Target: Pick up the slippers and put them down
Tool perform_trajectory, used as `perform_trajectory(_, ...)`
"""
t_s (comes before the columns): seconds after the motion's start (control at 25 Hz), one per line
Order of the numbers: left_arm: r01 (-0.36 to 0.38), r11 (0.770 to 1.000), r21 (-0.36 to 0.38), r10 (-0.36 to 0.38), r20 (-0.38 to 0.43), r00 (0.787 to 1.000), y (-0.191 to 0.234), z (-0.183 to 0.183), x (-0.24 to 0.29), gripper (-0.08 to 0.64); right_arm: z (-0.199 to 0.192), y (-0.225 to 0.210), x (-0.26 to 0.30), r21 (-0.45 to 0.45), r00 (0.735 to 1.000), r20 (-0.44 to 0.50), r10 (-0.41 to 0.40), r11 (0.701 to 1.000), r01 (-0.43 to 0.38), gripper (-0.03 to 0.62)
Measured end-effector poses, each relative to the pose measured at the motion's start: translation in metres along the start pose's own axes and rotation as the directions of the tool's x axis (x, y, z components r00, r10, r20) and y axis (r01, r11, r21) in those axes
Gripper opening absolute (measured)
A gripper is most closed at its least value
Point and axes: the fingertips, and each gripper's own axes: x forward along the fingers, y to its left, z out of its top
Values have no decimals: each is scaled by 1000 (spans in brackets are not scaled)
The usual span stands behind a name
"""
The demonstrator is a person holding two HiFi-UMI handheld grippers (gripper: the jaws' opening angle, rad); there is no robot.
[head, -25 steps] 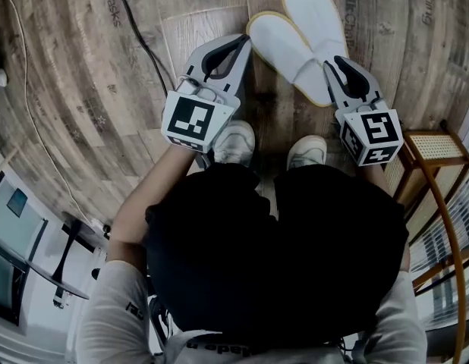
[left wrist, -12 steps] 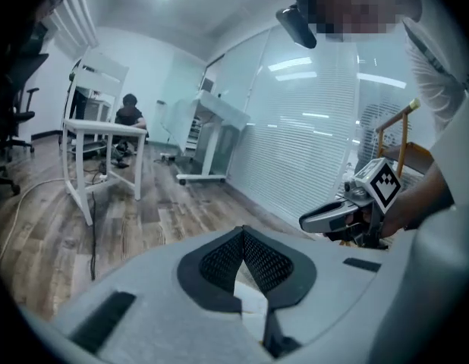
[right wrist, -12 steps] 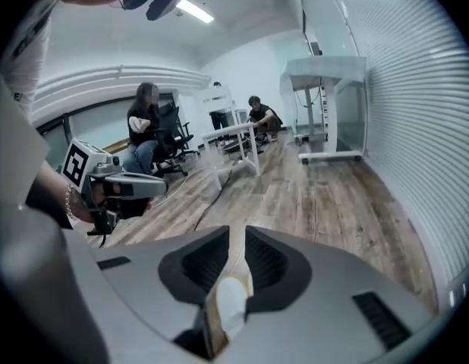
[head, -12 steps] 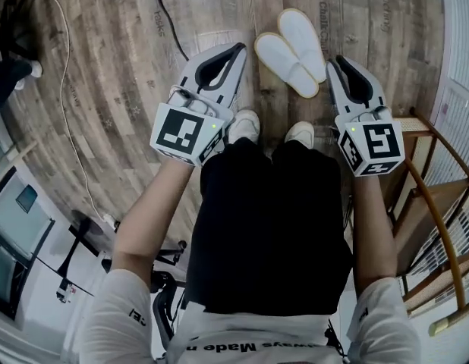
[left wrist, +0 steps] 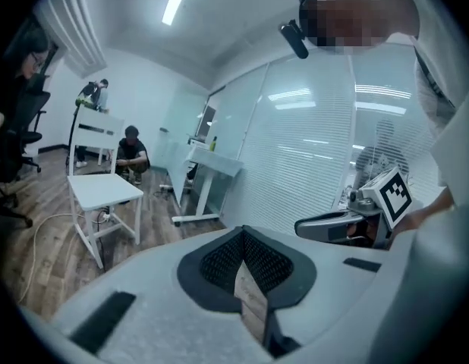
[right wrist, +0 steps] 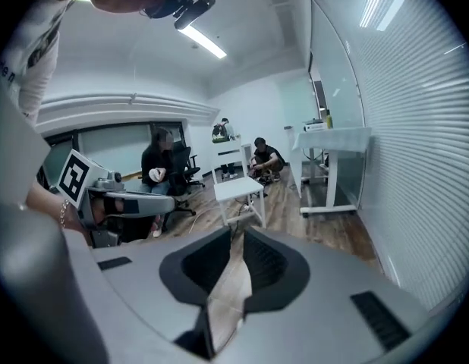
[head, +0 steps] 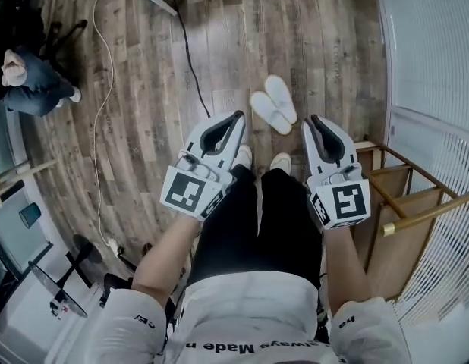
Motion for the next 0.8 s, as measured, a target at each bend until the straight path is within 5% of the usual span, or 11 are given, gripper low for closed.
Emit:
perform_trajectory(0.52,18,1000,20,-19,74,997,-109,240,-117,11,252,83,-162,-57,993,112,32,998,-26,55)
perform_trajectory(0.8,76,994,76,-85,127,988,-152,333,-165,11,334,120,-211,-102,987,157,42,994,-26,55)
